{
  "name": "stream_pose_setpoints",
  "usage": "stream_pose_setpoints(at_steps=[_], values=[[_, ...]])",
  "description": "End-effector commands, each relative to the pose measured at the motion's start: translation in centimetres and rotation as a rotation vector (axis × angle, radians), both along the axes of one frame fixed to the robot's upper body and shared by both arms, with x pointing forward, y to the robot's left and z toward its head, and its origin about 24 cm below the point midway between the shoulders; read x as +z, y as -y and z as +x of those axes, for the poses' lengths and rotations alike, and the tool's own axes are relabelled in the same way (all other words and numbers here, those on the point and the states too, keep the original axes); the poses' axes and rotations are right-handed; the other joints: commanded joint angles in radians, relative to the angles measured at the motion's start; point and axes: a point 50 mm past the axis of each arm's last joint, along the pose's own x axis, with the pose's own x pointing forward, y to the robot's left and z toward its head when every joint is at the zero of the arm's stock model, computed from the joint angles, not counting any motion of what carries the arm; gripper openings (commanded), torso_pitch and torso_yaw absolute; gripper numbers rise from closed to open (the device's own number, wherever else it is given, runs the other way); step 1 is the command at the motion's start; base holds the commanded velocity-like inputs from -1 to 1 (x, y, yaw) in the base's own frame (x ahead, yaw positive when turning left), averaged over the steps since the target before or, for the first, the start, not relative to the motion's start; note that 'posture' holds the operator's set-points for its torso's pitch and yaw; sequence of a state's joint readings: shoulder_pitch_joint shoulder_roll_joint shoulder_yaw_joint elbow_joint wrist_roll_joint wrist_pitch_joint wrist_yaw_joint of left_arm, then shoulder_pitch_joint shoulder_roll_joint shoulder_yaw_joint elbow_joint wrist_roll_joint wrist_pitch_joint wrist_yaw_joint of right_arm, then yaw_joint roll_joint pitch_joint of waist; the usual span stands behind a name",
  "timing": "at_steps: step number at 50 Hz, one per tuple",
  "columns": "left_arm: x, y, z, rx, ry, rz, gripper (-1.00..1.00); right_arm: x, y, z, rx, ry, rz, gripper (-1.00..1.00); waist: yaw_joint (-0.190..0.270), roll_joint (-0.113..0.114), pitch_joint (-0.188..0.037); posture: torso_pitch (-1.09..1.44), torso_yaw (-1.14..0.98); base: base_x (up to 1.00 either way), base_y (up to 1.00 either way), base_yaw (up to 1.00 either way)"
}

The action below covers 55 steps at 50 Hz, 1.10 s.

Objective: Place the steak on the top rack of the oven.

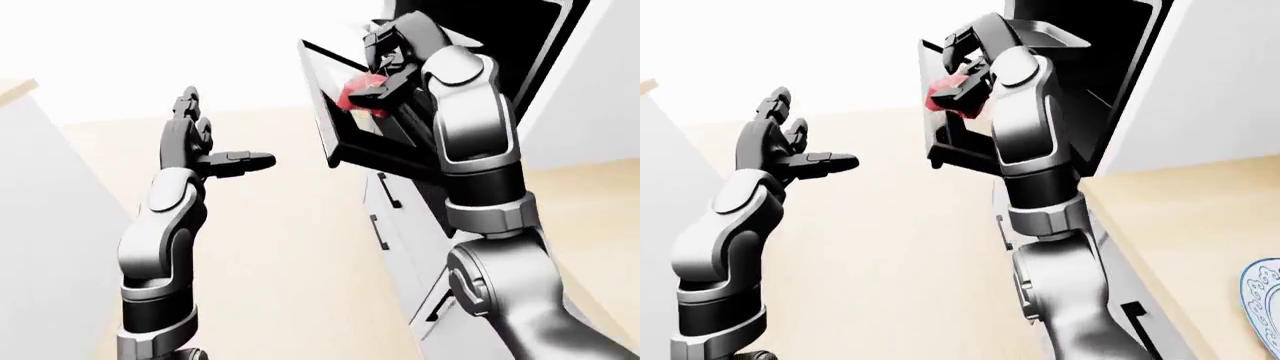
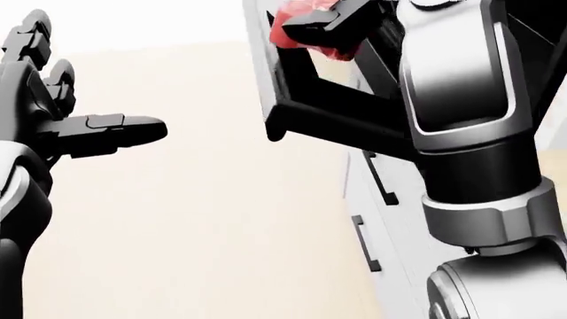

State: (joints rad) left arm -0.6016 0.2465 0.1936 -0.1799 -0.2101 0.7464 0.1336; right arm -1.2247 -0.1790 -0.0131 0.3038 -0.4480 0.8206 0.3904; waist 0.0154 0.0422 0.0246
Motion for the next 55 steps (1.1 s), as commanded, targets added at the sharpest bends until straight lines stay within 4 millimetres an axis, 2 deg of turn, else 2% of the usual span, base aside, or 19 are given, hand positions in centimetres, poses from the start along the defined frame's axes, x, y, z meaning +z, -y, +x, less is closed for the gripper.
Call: stream_pose_setpoints(at_steps=[1,5,7,8,9,11,21,29,30,32,33,34,35,36,38,45,49,50,55], values=[[1.3,0.2,-0.1,-0.012,0.065,0.004,1.0,2.5,0.0,-0.6,-0.002,0.102,-0.003,-1.0,-0.001,0.004,-0.012,0.0,0.0,0.2,-0.42,0.0],[1.4,0.2,-0.2,-0.011,0.066,0.004,1.0,3.1,0.0,-0.7,-0.002,0.108,-0.005,-1.0,0.013,-0.037,-0.01,0.0,0.0,0.23,-0.52,0.0],[1.4,0.3,-0.1,-0.012,0.067,0.004,1.0,3.0,0.0,-0.7,-0.002,0.11,-0.006,-1.0,0.018,-0.093,-0.018,0.0,0.0,0.24,-0.52,0.0],[1.4,0.2,-0.1,-0.012,0.067,0.004,1.0,2.9,0.0,-0.7,-0.002,0.109,-0.005,-1.0,0.015,-0.149,-0.029,0.0,0.0,0.25,-0.53,0.0],[1.4,0.2,-0.1,-0.012,0.068,0.004,1.0,2.9,0.0,-0.7,-0.002,0.108,-0.006,-1.0,0.013,-0.082,0.003,0.0,0.0,0.23,-0.53,0.0],[1.5,0.2,-0.2,-0.01,0.068,0.005,1.0,2.8,0.0,-0.7,-0.001,0.107,-0.005,-1.0,0.01,-0.085,-0.007,0.0,0.0,0.23,-0.53,0.0],[4.3,-0.4,0.4,-0.001,0.098,0.02,1.0,3.3,0.0,-0.7,-0.002,0.114,-0.003,-1.0,-0.019,0.028,0.0,0.0,0.0,0.24,-0.53,0.0],[6.5,-1.1,1.2,0.005,0.112,0.023,1.0,3.9,-0.5,-0.8,0.004,0.122,0.001,-1.0,-0.002,0.019,-0.003,0.0,0.0,0.24,-0.52,0.0],[6.7,-1.2,1.2,0.008,0.115,0.024,1.0,4.2,-0.6,-0.9,0.006,0.127,0.005,-1.0,0.002,0.002,0.003,0.0,0.0,0.22,-0.34,0.0],[7.0,-1.3,1.2,0.009,0.119,0.024,1.0,5.0,-0.9,-1.3,0.018,0.138,0.017,-1.0,-0.029,-0.113,0.001,0.0,0.0,0.0,0.0,0.0],[7.0,-1.2,1.3,0.008,0.12,0.025,1.0,5.4,-1.1,-1.5,0.024,0.147,0.019,-1.0,-0.023,-0.117,-0.012,0.0,0.0,0.0,0.0,0.0],[7.0,-1.2,1.3,0.009,0.121,0.023,1.0,5.7,-1.4,-1.6,0.032,0.155,0.018,-1.0,-0.015,-0.094,0.024,0.0,0.0,0.0,0.0,0.0],[6.9,-1.2,1.2,0.009,0.119,0.023,1.0,5.9,-1.6,-1.6,0.037,0.157,0.021,-1.0,-0.017,-0.082,0.027,0.0,0.0,0.0,0.0,0.0],[6.8,-1.2,1.2,0.007,0.118,0.022,1.0,6.0,-1.7,-1.7,0.043,0.163,0.023,-1.0,-0.019,-0.062,-0.004,0.0,0.0,0.0,0.8,0.0],[6.8,-1.3,1.2,0.009,0.117,0.021,1.0,5.9,-1.9,-1.5,0.05,0.159,0.027,-1.0,-0.024,-0.087,0.001,0.0,0.0,0.09,1.0,0.0],[6.4,-1.2,1.2,0.008,0.113,0.019,1.0,6.0,-2.1,-1.5,0.054,0.167,0.025,-1.0,-0.04,-0.067,0.014,0.0,0.0,0.08,0.8,0.0],[6.4,-1.3,1.1,0.008,0.114,0.019,1.0,5.7,-1.7,-1.2,0.039,0.166,0.025,-1.0,-0.048,0.091,0.025,0.0,0.0,0.0,0.0,0.0],[6.4,-1.3,1.1,0.007,0.115,0.021,1.0,5.7,-1.7,-1.1,0.036,0.165,0.024,-1.0,-0.045,0.041,0.036,0.0,0.0,0.0,0.0,0.0],[6.3,-1.1,1.2,0.004,0.113,0.023,1.0,5.6,-1.4,-1.2,0.027,0.161,0.023,-1.0,-0.029,-0.015,0.015,0.0,0.0,0.0,0.0,0.0]])
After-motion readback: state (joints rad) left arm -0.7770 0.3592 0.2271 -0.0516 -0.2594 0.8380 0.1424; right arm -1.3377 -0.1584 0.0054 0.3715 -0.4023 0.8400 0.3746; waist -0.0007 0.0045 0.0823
